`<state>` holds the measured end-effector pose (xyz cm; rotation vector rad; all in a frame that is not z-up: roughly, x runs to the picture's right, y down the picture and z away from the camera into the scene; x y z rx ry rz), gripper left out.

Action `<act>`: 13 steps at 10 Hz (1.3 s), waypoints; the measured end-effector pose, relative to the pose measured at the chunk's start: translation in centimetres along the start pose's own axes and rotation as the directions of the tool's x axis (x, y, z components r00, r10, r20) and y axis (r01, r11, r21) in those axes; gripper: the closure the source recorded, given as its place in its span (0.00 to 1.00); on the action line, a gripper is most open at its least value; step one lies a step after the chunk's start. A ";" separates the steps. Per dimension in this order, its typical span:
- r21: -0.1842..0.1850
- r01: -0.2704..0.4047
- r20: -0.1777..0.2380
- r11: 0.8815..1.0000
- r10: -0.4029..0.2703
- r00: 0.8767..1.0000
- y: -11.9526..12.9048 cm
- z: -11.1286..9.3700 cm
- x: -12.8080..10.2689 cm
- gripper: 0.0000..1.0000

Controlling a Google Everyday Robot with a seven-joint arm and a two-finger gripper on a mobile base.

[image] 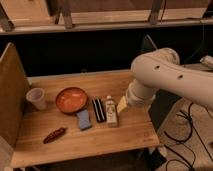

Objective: Stand the bottle upright

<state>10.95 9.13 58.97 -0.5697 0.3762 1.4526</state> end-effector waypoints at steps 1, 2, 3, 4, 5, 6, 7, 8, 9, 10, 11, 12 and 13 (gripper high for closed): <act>0.000 0.000 0.000 1.000 0.000 1.000 0.0 0.0 0.0 0.35; 0.000 0.000 0.000 1.000 0.000 1.000 0.0 0.0 0.0 0.35; 0.001 0.001 0.001 1.000 -0.001 1.000 0.0 0.0 0.0 0.35; 0.011 0.014 0.015 1.000 -0.014 1.000 0.0 -0.3 -0.3 0.35; 0.025 0.044 0.045 0.999 -0.045 0.998 0.2 -1.0 -1.1 0.35; 0.040 0.089 0.081 0.995 -0.092 0.992 0.7 -1.8 -2.5 0.35; 0.053 0.139 0.109 0.989 -0.144 0.984 1.4 -2.3 -4.2 0.35; 0.061 0.165 0.115 0.984 -0.171 0.979 1.7 -2.1 -5.1 0.35; 0.067 0.184 0.118 0.981 -0.191 0.975 2.0 -1.8 -6.0 0.35; 0.076 0.196 0.105 0.978 -0.203 0.973 1.8 -0.8 -6.8 0.35; 0.091 0.201 0.090 0.975 -0.209 0.974 1.3 0.4 -7.6 0.35; 0.101 0.196 0.086 0.975 -0.205 0.975 0.9 1.1 -8.2 0.35; 0.110 0.190 0.082 0.976 -0.200 0.976 0.4 1.8 -8.9 0.35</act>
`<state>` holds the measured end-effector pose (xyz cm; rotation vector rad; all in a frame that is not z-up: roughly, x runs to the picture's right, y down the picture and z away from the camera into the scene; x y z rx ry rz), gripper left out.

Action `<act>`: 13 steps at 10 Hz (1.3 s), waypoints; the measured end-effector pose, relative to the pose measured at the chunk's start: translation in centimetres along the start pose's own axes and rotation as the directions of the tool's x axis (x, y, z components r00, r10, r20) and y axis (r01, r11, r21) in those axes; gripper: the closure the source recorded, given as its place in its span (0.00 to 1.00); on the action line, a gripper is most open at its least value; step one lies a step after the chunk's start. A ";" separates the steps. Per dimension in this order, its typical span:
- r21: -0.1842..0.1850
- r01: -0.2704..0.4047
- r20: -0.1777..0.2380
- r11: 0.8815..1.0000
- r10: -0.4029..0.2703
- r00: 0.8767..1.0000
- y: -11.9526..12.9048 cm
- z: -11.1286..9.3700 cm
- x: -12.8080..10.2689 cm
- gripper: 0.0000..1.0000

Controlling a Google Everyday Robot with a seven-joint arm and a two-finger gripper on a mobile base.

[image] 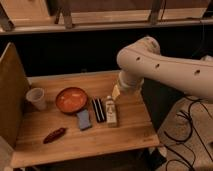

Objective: Stand the bottle upright

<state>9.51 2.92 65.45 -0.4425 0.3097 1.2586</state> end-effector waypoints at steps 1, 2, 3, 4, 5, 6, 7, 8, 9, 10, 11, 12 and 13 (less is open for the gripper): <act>0.011 -0.012 -0.001 1.000 0.012 1.000 -0.7 0.9 -0.8 0.35; 0.016 -0.025 0.000 1.000 0.025 1.000 -1.3 1.3 -1.3 0.35; 0.025 -0.043 0.004 0.999 0.043 0.999 -2.1 1.6 -1.8 0.35; 0.025 -0.048 0.002 0.999 0.048 0.999 -2.3 1.5 -1.7 0.35; 0.023 -0.048 0.002 0.999 0.048 0.999 -2.2 1.6 -1.7 0.35; 0.023 -0.048 0.001 0.999 0.048 0.999 -2.2 1.6 -1.7 0.35; 0.024 -0.047 0.001 0.999 0.047 0.999 -2.1 1.6 -1.7 0.35; 0.029 -0.049 0.002 0.998 0.049 0.999 -2.2 1.5 -1.7 0.35; 0.045 -0.070 -0.001 0.997 0.070 0.998 -2.6 1.6 -1.6 0.35; 0.069 -0.108 -0.002 0.992 0.108 0.994 -3.4 1.6 -1.5 0.35; 0.096 -0.168 -0.003 0.981 0.169 0.986 -4.4 1.8 -1.3 0.35; 0.118 -0.226 -0.005 0.967 0.228 0.974 -5.1 2.2 -1.0 0.35; 0.125 -0.265 -0.005 0.956 0.267 0.964 -5.3 2.5 -1.0 0.35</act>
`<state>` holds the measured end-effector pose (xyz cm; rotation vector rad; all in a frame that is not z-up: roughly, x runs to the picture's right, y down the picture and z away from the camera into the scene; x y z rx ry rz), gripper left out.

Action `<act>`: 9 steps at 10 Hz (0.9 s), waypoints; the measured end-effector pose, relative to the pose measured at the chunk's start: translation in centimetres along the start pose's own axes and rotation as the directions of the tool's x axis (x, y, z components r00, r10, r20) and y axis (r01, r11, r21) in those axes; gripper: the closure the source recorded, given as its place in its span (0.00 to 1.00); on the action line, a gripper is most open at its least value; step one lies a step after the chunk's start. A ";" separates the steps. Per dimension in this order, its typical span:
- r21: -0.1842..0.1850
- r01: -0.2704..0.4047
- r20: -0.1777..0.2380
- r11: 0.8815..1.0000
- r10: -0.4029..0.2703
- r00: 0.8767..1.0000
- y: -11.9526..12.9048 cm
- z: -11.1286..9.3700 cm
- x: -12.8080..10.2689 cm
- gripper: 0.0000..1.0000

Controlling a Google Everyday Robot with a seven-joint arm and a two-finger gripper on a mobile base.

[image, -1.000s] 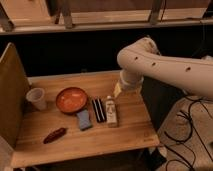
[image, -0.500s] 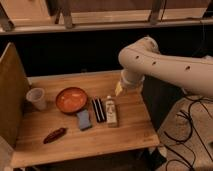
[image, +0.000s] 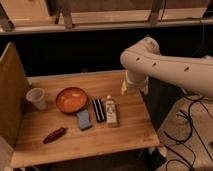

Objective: Stand the bottle upright

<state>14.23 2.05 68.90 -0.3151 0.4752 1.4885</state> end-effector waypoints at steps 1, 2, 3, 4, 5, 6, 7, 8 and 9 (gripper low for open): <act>-0.001 -0.048 -0.009 0.999 0.048 0.999 0.6 0.7 0.0 0.35; -0.005 -0.079 -0.015 0.997 0.079 0.997 1.1 1.3 0.1 0.35; -0.009 -0.092 -0.017 0.996 0.092 0.996 1.5 1.8 0.0 0.35; -0.015 -0.092 -0.017 0.996 0.091 0.996 2.0 2.6 -0.2 0.35; -0.029 -0.071 -0.011 0.997 0.071 0.997 2.6 3.6 -0.8 0.35; -0.049 -0.035 -0.005 0.998 0.035 0.999 3.2 4.4 -1.5 0.35; -0.073 0.008 0.000 0.997 -0.008 1.000 3.9 5.1 -2.1 0.35; -0.106 0.069 0.005 0.992 -0.069 0.998 4.6 5.8 -2.6 0.35; -0.147 0.132 0.012 0.980 -0.132 0.991 5.7 6.3 -2.9 0.35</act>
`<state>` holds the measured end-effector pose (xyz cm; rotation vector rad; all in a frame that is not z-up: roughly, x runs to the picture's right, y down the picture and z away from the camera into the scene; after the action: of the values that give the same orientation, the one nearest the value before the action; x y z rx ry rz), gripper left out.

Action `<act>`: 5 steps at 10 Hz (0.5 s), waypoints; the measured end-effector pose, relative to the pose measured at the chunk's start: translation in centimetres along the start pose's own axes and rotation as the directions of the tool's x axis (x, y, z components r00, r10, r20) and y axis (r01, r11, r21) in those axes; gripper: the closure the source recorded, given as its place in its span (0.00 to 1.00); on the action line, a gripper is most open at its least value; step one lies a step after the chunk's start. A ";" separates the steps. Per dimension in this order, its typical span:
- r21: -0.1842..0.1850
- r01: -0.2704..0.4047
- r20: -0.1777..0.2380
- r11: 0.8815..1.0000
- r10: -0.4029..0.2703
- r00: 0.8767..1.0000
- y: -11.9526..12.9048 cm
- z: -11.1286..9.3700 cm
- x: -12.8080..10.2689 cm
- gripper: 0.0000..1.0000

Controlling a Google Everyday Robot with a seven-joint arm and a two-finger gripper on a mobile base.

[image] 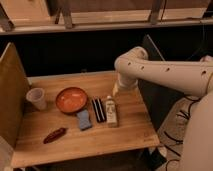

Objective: Stand the bottle upright

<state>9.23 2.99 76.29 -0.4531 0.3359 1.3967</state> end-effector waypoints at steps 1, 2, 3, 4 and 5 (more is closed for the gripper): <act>-0.036 0.049 0.002 0.998 -0.049 0.999 0.8 0.4 -0.2 0.35; -0.084 0.107 0.010 0.991 -0.107 0.994 1.7 0.9 -0.5 0.35; -0.112 0.139 0.017 0.984 -0.138 0.990 2.0 1.2 -0.7 0.35; -0.125 0.162 0.020 0.979 -0.161 0.987 1.9 1.4 -0.7 0.35; -0.125 0.189 0.019 0.974 -0.188 0.982 1.4 1.6 -0.7 0.35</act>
<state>7.67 3.30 77.91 -0.5687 0.1934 1.2381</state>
